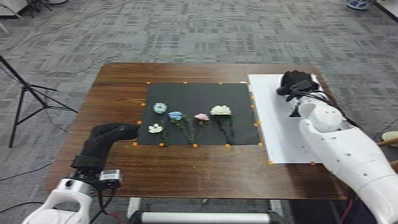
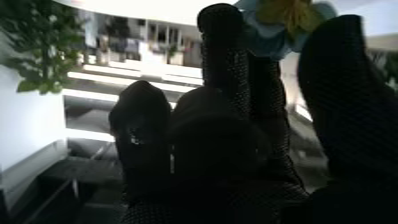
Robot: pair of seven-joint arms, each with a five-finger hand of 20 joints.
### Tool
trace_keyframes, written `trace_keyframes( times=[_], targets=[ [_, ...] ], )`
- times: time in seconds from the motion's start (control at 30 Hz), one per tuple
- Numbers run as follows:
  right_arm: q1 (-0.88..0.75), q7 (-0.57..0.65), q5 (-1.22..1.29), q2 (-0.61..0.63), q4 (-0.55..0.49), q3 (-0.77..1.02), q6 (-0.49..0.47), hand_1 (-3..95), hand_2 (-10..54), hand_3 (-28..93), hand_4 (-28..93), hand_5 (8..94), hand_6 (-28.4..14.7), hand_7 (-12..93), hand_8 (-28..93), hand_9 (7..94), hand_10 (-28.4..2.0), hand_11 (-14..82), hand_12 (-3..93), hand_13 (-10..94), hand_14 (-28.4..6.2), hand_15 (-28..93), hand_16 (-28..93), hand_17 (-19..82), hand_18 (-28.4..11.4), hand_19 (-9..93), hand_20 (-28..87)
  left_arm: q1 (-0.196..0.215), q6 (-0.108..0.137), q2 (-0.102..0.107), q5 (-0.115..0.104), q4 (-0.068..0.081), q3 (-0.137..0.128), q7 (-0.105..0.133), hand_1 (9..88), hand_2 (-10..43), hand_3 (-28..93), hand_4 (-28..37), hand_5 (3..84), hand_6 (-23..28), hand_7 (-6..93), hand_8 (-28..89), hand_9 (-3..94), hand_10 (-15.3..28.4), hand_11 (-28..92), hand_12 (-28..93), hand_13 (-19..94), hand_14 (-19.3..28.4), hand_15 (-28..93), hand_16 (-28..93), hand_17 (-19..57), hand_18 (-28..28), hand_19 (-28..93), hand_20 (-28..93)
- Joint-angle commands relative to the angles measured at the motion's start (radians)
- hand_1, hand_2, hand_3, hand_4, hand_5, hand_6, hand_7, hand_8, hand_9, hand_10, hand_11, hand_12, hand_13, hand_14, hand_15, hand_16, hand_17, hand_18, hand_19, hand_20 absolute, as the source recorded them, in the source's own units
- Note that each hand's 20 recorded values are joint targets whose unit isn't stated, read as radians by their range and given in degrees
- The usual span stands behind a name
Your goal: Arrange flowers
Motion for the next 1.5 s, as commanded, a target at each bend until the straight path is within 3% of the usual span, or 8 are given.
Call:
trace_keyframes(
  times=[0.03, 0.13, 0.27, 0.47, 0.63, 1.1, 1.33, 1.5],
  targets=[
    [-0.002, -0.042, 0.051, -0.001, 0.004, -0.063, 0.077, 57.7, -9.5, 56, -22, 72.0, 2.2, 22, 4, 89.8, -8.1, 10.7, 32.4, 94, -0.8, 67, 26, 62, -17.2, 93, 64, 0.000, -0.006, -0.013, -0.005, 0.002, 0.007, -0.004, 27.7, -4.5, 68, -17.3, 60.5, -0.9, 24.5, -9, 55.3, 13.9, 25, 16, 43, 17.6, 39, 2, 1.2, 16.2, 38, 38],
    [0.003, -0.024, 0.127, 0.037, -0.058, -0.092, 0.066, 60.7, -9.5, 57, -22, 78.7, 1.8, 23, 5, 93.1, -7.5, 12.0, 33.3, 94, -0.6, 67, 26, 63, -17.2, 93, 64, 0.001, -0.005, -0.011, -0.006, 0.002, 0.005, -0.003, 27.7, -4.5, 68, -17.4, 60.4, -0.8, 24.5, -9, 55.3, 13.9, 25, 16, 43, 17.7, 39, 2, 1.2, 16.2, 37, 38],
    [-0.009, 0.029, 0.234, 0.121, -0.225, -0.101, 0.064, 61.5, -9.5, 57, -23, 79.8, 1.6, 22, 6, 93.5, -7.6, 13.7, 32.5, 94, -0.5, 68, 25, 63, -17.2, 93, 64, 0.003, -0.004, -0.006, -0.009, 0.001, -0.003, -0.004, 27.6, -4.3, 68, -17.5, 60.3, -0.8, 24.5, -9, 55.3, 13.9, 25, 16, 43, 17.6, 39, 2, 1.2, 16.2, 37, 37],
    [-0.093, 0.049, 0.320, 0.248, -0.499, -0.055, -0.023, 61.4, -9.5, 58, -23, 80.8, 1.2, 22, 7, 93.7, -7.9, 15.3, 31.8, 94, -0.3, 68, 25, 64, -17.0, 93, 64, 0.008, -0.004, 0.005, -0.012, -0.001, -0.016, -0.008, 27.3, -4.0, 68, -17.5, 60.0, -0.8, 24.5, -9, 55.1, 13.8, 25, 16, 43, 17.7, 39, 2, 1.2, 16.1, 37, 37],
    [-0.211, 0.047, 0.357, 0.274, -0.627, -0.011, -0.082, 61.2, -9.5, 59, -23, 81.3, 1.2, 21, 7, 93.7, -7.8, 15.4, 31.5, 94, -0.3, 68, 25, 64, -16.7, 93, 64, 0.008, -0.009, 0.006, -0.011, 0.002, -0.016, -0.014, 27.1, -3.9, 68, -17.5, 60.0, -1.0, 24.4, -9, 55.2, 13.8, 25, 16, 43, 17.9, 38, 3, 1.2, 16.1, 37, 37],
    [-0.290, 0.042, 0.366, 0.155, -0.619, -0.047, -0.118, 61.1, -9.5, 59, -23, 81.9, 1.2, 20, 7, 93.7, -7.5, 14.8, 30.6, 94, -0.4, 68, 25, 64, -16.7, 93, 64, -0.029, -0.021, 0.007, -0.005, 0.018, 0.014, -0.027, 26.7, -3.7, 69, -18.0, 60.0, -1.5, 25.0, -10, 55.7, 13.1, 24, 16, 44, 17.6, 37, 3, 1.5, 16.0, 35, 36],
    [-0.302, 0.048, 0.385, 0.134, -0.615, -0.028, -0.131, 60.9, -9.5, 59, -23, 81.9, 1.3, 20, 7, 93.7, -7.8, 14.7, 30.6, 94, -0.4, 68, 25, 64, -16.8, 93, 64, -0.016, -0.019, 0.000, -0.005, 0.014, 0.010, -0.031, 26.6, -3.7, 69, -18.1, 59.7, -1.6, 25.3, -10, 55.7, 12.8, 24, 16, 44, 17.5, 36, 3, 1.6, 15.9, 35, 35],
    [-0.328, 0.053, 0.419, 0.132, -0.643, 0.008, -0.210, 59.2, -9.5, 60, -21, 81.3, 1.3, 21, 7, 93.7, -8.5, 13.6, 30.6, 94, -0.7, 67, 26, 63, -17.0, 93, 64, -0.014, -0.024, -0.007, -0.007, 0.014, 0.011, -0.032, 26.5, -3.9, 69, -18.1, 59.7, -1.4, 25.3, -10, 55.6, 12.9, 24, 16, 44, 17.4, 36, 3, 1.5, 16.0, 34, 35]
  ],
)
